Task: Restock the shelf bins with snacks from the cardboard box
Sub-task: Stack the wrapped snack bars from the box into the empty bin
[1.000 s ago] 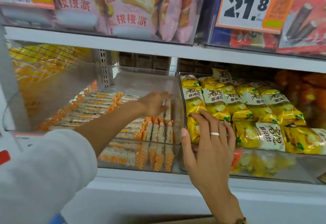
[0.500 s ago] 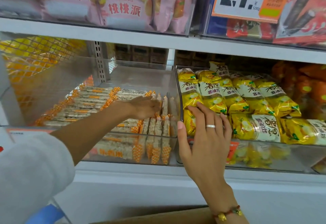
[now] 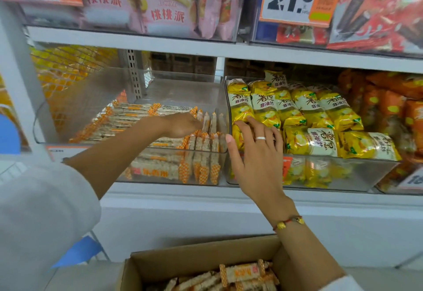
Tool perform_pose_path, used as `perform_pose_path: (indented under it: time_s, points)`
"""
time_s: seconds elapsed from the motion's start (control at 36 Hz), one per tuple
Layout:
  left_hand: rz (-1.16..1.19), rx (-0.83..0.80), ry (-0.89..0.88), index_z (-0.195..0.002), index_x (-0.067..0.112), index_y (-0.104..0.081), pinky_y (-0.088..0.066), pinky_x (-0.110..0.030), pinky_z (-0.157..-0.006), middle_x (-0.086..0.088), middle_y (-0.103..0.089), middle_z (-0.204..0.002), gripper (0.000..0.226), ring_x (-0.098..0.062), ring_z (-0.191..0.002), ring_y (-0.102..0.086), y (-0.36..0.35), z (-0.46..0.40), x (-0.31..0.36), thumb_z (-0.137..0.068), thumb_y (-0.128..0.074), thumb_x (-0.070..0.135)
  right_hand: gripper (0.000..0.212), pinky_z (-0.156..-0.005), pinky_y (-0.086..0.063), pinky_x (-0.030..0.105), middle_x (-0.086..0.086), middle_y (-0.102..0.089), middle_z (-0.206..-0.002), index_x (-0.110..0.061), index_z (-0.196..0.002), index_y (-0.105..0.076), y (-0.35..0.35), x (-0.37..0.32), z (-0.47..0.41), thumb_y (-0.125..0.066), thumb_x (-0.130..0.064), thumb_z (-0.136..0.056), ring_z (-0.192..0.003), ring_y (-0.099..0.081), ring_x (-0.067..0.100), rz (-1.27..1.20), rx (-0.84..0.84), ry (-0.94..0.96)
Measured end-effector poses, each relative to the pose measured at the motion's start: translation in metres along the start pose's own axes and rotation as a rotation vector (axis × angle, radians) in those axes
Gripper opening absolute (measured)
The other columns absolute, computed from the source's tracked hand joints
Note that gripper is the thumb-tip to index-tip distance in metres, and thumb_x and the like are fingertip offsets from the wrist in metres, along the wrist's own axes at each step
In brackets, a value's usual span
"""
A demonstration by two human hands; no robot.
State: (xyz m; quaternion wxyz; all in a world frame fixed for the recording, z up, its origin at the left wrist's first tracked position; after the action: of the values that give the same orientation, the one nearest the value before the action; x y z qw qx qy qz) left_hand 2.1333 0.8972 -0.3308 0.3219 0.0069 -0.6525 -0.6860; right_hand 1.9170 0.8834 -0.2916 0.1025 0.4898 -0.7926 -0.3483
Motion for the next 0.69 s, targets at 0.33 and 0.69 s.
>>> perform_pose_path:
  time_s: [0.33,0.69]
  points:
    - [0.181,0.682,-0.141,-0.113,0.025,-0.067,-0.045,-0.028,-0.089,0.009,-0.066,-0.119,0.023,-0.012,-0.109,-0.059,0.007,0.176,0.067,-0.097,-0.050,0.022,0.044,-0.111,-0.030,0.041,0.005,-0.049,-0.139,-0.014,-0.134,-0.052,0.038,-0.002,0.049,-0.042,-0.034,-0.096,-0.131,-0.039,0.023,-0.255,-0.042,0.080]
    - [0.334,0.255,0.207,-0.100,0.041,-0.058,-0.041,-0.012,-0.069,0.018,-0.063,-0.107,0.020,-0.003,-0.097,-0.060,-0.249,0.227,-0.029,-0.098,-0.050,0.024,0.035,-0.098,-0.045,0.036,0.004,-0.059,-0.124,-0.018,-0.128,-0.057,-0.073,0.056,0.273,-0.057,-0.019,-0.093,-0.117,-0.053,0.025,-0.138,-0.831,0.002]
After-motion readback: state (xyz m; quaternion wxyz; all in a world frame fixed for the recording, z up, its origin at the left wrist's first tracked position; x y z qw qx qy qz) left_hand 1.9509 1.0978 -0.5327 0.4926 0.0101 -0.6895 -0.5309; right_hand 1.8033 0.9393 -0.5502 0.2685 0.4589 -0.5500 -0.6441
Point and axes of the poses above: each hand's wrist, its own z-axis away from the middle knuckle, its own y-axis out of the back of the hand, x = y × z, the point moved 8 cm from there along -z, towards the middle knuckle
